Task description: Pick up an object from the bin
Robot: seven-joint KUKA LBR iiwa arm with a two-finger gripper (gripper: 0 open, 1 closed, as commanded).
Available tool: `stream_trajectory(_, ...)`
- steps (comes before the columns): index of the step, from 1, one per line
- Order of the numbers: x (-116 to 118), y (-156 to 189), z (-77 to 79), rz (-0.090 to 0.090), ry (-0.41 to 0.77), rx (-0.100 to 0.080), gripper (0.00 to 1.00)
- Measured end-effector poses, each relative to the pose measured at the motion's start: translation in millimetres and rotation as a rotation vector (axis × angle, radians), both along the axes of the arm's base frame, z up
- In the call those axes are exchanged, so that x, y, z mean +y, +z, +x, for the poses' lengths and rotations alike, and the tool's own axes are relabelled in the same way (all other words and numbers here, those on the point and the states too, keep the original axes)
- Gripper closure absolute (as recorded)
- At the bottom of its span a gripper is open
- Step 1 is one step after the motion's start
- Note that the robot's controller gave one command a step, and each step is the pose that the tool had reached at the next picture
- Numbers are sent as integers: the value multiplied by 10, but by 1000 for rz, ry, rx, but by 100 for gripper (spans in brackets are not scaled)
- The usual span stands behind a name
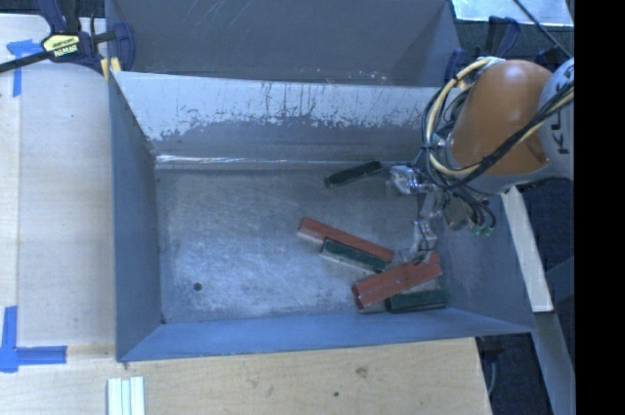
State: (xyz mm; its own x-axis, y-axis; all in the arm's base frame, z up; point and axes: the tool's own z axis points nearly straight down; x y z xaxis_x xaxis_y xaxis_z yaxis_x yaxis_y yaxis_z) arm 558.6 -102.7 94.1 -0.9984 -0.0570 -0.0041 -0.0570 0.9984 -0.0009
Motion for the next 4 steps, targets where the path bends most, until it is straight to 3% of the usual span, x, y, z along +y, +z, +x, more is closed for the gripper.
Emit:
stream_trajectory(1, 483, -252, -521, 1, -11, 7, 0)
stream_trajectory(2, 467, -205, -486, 1, -11, 1, 100)
stream_trajectory(3, 414, 393, -339, 0, -28, -7, 100)
stream_trajectory(4, 417, 353, -360, 0, -27, 1, 0)
